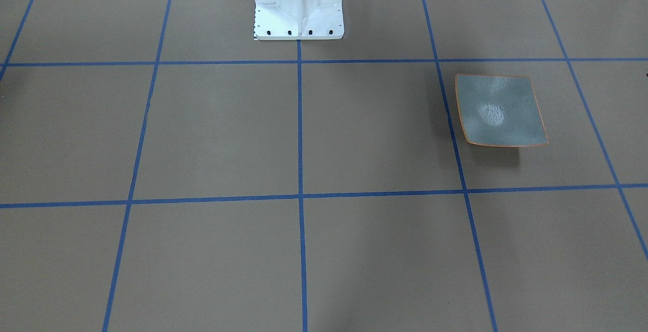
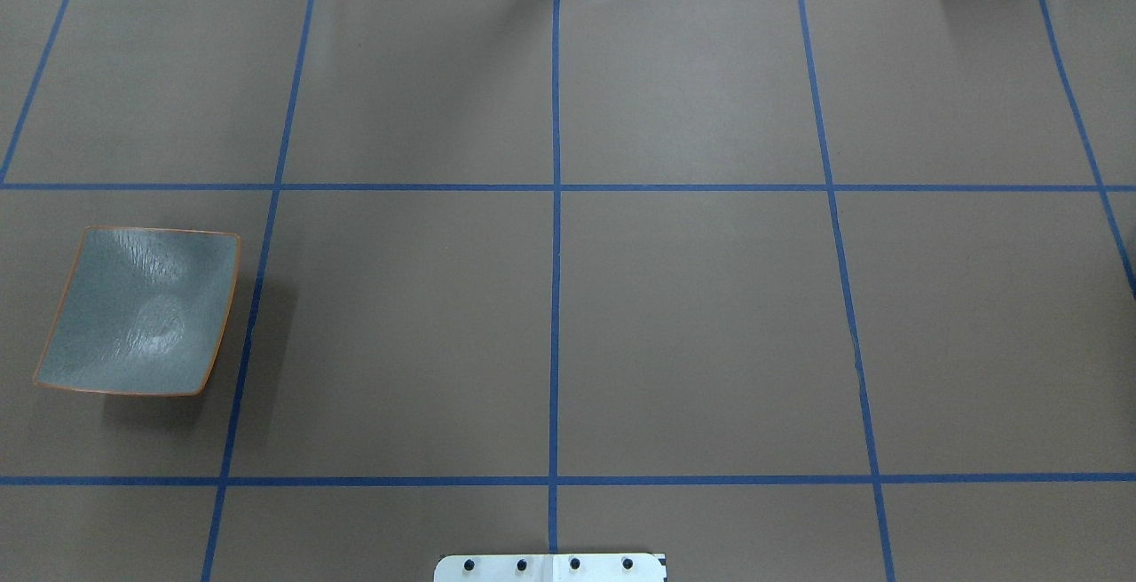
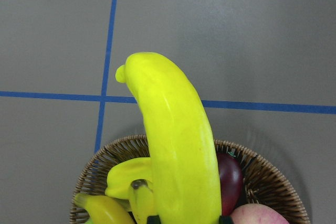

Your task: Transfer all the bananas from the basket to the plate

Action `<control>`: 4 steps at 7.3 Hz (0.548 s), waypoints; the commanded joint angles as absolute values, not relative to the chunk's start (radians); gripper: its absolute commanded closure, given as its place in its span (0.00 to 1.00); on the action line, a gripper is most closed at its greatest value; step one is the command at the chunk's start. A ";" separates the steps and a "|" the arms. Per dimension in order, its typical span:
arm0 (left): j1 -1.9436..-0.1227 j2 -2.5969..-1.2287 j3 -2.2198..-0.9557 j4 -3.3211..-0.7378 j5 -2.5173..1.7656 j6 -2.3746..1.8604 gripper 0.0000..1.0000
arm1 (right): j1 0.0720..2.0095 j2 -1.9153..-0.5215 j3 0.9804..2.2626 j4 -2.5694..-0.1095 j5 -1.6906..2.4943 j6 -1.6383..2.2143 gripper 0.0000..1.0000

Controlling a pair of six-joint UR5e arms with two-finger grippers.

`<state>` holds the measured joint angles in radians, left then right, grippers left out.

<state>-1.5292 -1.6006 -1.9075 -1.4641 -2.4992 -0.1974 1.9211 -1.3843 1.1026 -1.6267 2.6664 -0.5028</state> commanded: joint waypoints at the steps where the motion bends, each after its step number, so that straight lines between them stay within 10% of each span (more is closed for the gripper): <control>1: -1.496 -1.676 -1.908 -1.466 -2.583 -0.363 0.00 | 1.805 -1.385 1.242 -1.643 2.785 -0.276 1.00; 4: -1.358 -1.859 -1.896 -1.466 -2.588 -0.646 0.01 | 1.576 -1.376 1.463 -1.533 2.833 0.097 1.00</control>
<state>-1.4179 -1.7812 -1.9039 -1.4665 -2.5847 -0.5269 1.6671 -1.3803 1.3848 -1.5906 2.8096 -0.0493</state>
